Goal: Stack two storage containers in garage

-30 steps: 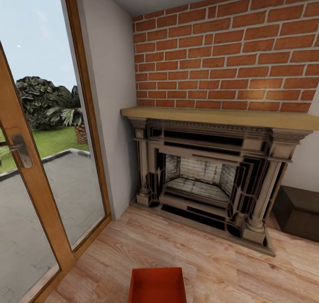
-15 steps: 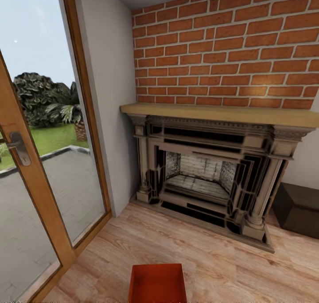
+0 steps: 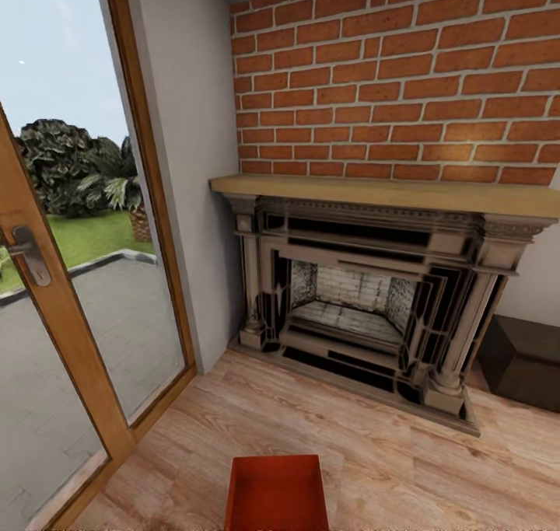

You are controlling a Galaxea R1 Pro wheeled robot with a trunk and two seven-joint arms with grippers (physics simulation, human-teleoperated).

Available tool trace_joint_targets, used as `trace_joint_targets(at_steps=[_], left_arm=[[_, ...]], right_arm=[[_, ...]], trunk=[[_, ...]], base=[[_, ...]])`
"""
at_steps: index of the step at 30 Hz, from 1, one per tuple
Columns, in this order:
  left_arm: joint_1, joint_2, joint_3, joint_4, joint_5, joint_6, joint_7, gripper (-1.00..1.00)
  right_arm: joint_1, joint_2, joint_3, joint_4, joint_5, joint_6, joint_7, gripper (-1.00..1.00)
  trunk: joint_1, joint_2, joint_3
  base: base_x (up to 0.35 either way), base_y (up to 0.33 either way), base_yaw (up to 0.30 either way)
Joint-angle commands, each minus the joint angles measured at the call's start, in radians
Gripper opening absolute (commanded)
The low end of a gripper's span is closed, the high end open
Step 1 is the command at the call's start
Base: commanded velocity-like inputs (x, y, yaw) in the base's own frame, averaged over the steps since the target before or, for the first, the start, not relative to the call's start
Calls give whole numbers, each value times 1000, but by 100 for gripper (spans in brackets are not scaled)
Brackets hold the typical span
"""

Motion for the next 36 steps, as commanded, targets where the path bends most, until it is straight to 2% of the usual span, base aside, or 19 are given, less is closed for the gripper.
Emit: trace_joint_targets(at_steps=[1, 36], left_arm=[[-1, 0, -9, 0, 8, -2, 3, 100], [-1, 0, -8, 0, 8, -2, 3, 100]], right_arm=[[-1, 1, 9, 3, -6, -5, -3, 100], [-1, 0, 9, 3, -5, -5, -2, 100]], trunk=[[0, -2, -3], [0, -2, -60]], base=[[0, 0, 0], [0, 0, 0]])
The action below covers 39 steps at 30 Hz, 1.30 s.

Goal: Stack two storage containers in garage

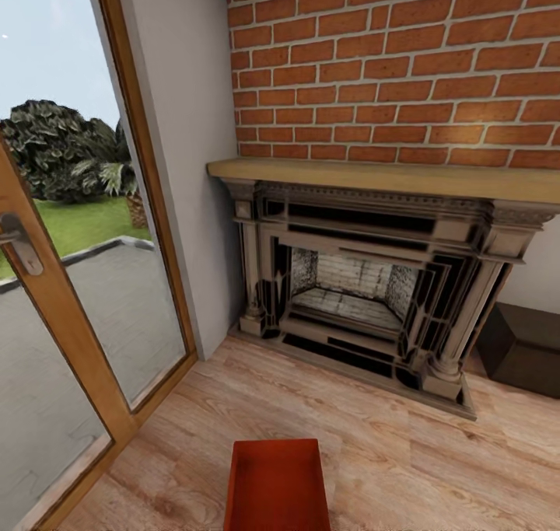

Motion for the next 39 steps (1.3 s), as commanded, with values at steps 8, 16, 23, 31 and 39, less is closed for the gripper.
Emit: trace_joint_targets(at_steps=[8, 16, 23, 31, 39], left_arm=[[-1, 0, -9, 0, 8, -2, 3, 100], [-1, 0, -9, 0, 8, -2, 3, 100], [-1, 0, -8, -1, 10, -2, 3, 100], [-1, -26, -12, -33, 5, 1, -5, 100], [-6, 47, -13, -286, -1, 55, -8, 100]], right_arm=[[-1, 0, 8, 3, -6, -5, -3, 100], [-1, 0, 8, 3, -6, -5, -3, 100], [-1, -5, 4, 3, -15, -5, -3, 100], [-1, 1, 2, -9, -15, 30, -11, 100], [-3, -1, 1, -213, -22, 152, -22, 100]], trunk=[[0, -1, -15], [0, -1, -27], [0, -1, -39], [0, -1, -52], [0, -1, -64]], base=[[0, 0, 0], [0, 0, 0], [0, 0, 0], [0, 0, 0], [0, 0, 61]])
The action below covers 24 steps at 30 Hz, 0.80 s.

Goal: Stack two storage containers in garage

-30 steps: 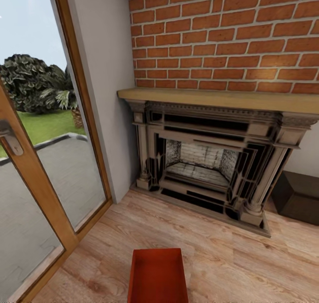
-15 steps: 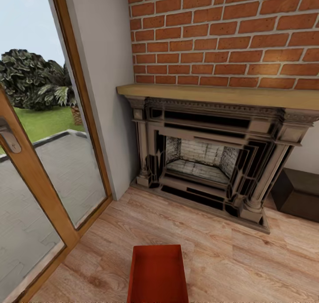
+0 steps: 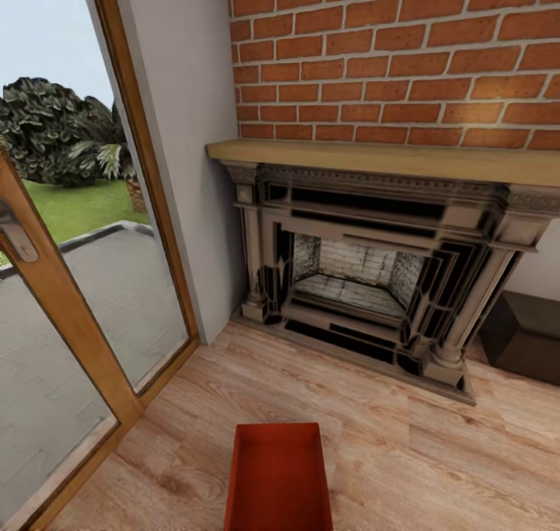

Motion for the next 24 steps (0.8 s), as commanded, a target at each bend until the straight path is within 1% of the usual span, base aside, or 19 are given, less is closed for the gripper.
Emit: trace_joint_targets(at_steps=[1, 3, 6, 11, 14, 19, 20, 24], left_arm=[[-1, 4, -7, -10, 10, 10, 4, 100], [-1, 8, -7, -20, 10, 20, 4, 100], [-1, 11, -7, -22, 9, 25, 3, 100], [-1, 21, -8, -11, 8, 26, 1, 100], [-1, 24, -8, -7, 7, 23, 1, 100], [-1, 23, -8, -6, 7, 17, 3, 100], [-1, 24, -5, -4, 15, 14, 9, 100], [-1, 25, 0, -3, 23, 23, 16, 100]], right_arm=[[-1, -1, 8, -13, -14, 1, -6, 100], [-1, -2, 8, -38, -28, 3, -10, 100], [-1, -3, 8, -71, -35, 4, -24, 100], [-1, -3, 8, -96, -37, 3, -40, 100], [4, -2, 6, -93, -42, 2, -44, 100], [7, -5, -22, -89, -89, -3, -44, 100], [7, -8, -30, -88, -105, -5, -38, 100], [7, -6, -33, -88, -110, -2, -37, 100]], trunk=[[0, -1, -3], [0, -1, -6], [0, -1, -11], [0, -1, -19], [0, -1, -24], [0, -1, -32], [0, -1, -34], [0, -1, -40]], base=[[0, 0, 89], [0, 0, 91], [0, 0, 95], [0, 0, 100], [0, 0, 106], [0, 0, 108], [0, 0, 29], [0, 0, -69]])
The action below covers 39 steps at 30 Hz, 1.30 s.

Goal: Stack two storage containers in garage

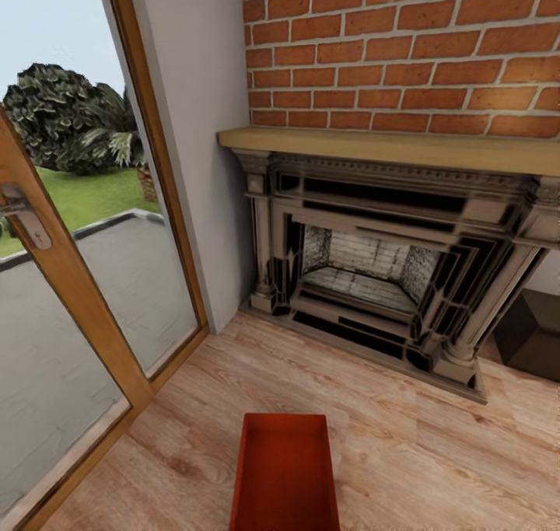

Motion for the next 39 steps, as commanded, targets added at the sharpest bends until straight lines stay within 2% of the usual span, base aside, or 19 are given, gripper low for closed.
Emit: trace_joint_targets(at_steps=[1, 3, 5, 8, 12, 24, 39], left_arm=[[0, 0, -8, -2, 8, 7, 6, 100], [0, -1, -8, -3, 6, 10, 9, 100], [-2, -7, -9, -4, 2, 26, 56, 100], [-4, -9, -11, -3, 2, 58, 89, 100], [-4, -12, -14, -2, -4, 79, 104, 100], [-4, -11, -17, 11, -3, 71, 106, 100], [-4, -11, -17, 11, -3, 71, 106, 100]], right_arm=[[-1, 0, 8, 1, -11, -1, -7, 100], [-1, 2, 8, 0, -11, -1, -7, 100], [-1, 3, 8, 1, -11, -2, -8, 100], [-1, 3, 8, 1, -11, -1, -8, 100], [-1, 3, 8, 1, -11, -2, -10, 100], [-1, 8, 16, 2, 3, -9, -12, 100], [-1, 8, 16, 5, -5, 4, -8, 100]], trunk=[[0, -1, -3], [0, -1, -6], [0, -1, -10], [0, -1, -14], [0, -1, -21], [0, -1, -32], [0, -1, -56]], base=[[0, 0, -116], [0, 0, -126], [0, 0, -139], [0, 0, -134], [0, 0, -101], [0, 0, -30], [0, 0, 0]])
